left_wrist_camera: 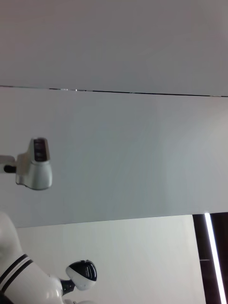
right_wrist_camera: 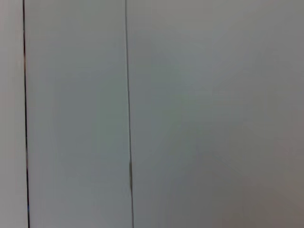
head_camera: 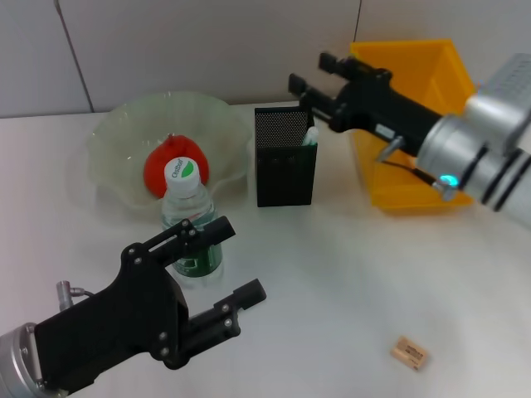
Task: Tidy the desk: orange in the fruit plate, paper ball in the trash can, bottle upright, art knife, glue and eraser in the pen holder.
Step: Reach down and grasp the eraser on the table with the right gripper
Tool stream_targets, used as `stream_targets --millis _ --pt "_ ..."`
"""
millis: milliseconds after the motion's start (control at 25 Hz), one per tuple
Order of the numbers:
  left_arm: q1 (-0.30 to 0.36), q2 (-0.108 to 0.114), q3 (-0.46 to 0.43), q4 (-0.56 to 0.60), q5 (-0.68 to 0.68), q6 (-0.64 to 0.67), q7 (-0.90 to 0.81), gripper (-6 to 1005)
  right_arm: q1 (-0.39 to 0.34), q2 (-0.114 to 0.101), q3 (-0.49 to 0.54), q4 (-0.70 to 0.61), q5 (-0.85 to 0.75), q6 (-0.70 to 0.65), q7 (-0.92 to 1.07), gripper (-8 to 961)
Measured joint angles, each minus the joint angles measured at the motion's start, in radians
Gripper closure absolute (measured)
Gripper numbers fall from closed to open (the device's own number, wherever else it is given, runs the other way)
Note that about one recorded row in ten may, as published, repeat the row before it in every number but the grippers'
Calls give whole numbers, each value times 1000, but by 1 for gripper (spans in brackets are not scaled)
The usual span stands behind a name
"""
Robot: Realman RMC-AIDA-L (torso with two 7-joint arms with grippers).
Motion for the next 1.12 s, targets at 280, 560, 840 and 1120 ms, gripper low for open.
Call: stream_targets --millis 280,560,840,1120 --pt "-10 2 0 -29 3 -7 6 315 -195 -7 -51 339 -3 -175 437 199" --pt "-11 3 -3 -61 3 -24 12 315 -446 -25 -150 881 -63 -186 881 173" --pt "-9 7 -3 -63 12 -42 12 315 -457 -136 -149 1115 -345 -297 1286 167" --pt "-7 9 -1 -65 47 -85 6 315 -292 -188 -182 1274 -767 -643 1546 168"
